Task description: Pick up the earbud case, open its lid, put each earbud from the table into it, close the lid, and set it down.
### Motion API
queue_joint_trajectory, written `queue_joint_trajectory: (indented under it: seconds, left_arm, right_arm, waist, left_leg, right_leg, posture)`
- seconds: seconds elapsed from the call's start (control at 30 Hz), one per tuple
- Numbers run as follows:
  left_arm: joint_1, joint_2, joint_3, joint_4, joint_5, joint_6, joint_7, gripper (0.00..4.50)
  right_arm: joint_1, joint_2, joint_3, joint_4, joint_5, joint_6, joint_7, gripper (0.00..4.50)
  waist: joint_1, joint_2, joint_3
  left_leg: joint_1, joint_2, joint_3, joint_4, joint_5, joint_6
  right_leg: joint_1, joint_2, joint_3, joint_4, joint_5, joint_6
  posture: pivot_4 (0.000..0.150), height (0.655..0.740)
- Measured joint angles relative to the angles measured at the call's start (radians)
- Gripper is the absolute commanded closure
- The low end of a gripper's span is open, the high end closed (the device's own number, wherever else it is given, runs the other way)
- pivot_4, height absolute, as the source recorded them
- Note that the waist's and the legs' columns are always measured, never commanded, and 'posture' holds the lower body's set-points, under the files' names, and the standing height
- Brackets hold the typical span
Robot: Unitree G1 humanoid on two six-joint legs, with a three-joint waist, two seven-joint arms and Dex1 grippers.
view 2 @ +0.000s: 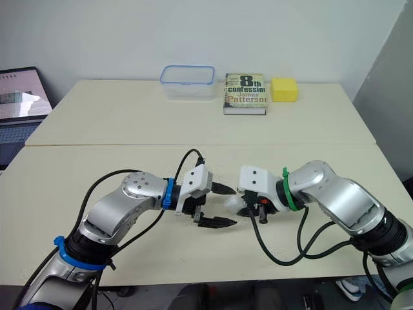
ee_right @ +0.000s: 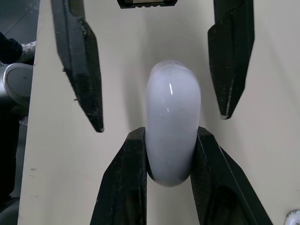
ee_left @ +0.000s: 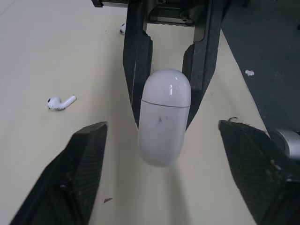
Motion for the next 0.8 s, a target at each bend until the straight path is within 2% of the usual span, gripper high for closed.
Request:
queue_joint_trajectory:
  seconds: [0.1, 0.23, 0.67, 0.8]
  left_arm:
    - [0.0, -0.008, 0.0, 0.007, 0.002, -0.009, -0.003, 2.6]
    - [-0.002, -0.011, 0.0, 0.023, 0.001, -0.009, -0.022, 3.71]
    - [-0.003, -0.021, 0.0, 0.019, 0.01, -0.005, -0.022, 3.74]
    - [0.01, -0.03, -0.002, 0.014, 0.016, -0.007, -0.017, 3.74]
  right_arm:
    - [-0.001, 0.004, 0.0, -0.006, -0.005, 0.008, 0.01, 3.68]
    - [-0.008, 0.0, 0.001, -0.016, -0.017, 0.02, 0.016, 3.68]
    - [-0.011, -0.004, 0.001, -0.027, -0.042, 0.022, 0.041, 3.68]
    - [0.006, -0.014, 0.004, -0.039, -0.054, -0.004, 0.061, 2.42]
  waist:
    - [0.0, 0.0, 0.0]
    - [0.0, 0.0, 0.0]
    - [0.0, 0.0, 0.0]
    - [0.0, 0.0, 0.0]
  left_leg:
    - [0.0, 0.0, 0.0, 0.0, 0.0, 0.0]
    - [0.0, 0.0, 0.0, 0.0, 0.0, 0.0]
    - [0.0, 0.0, 0.0, 0.001, 0.0, 0.0]
    - [0.0, 0.0, 0.0, 0.001, 0.0, 0.0]
  right_leg:
    - [0.0, 0.0, 0.0, 0.0, 0.0, -0.001]
    - [0.0, 0.0, 0.0, 0.0, 0.001, -0.001]
    - [0.0, 0.0, 0.0, 0.001, 0.002, -0.004]
    - [0.0, 0.0, 0.0, 0.001, 0.002, -0.004]
  posture:
    - [0.15, 0.74]
    - [0.15, 0.74]
    - [0.15, 0.74]
    - [0.15, 0.74]
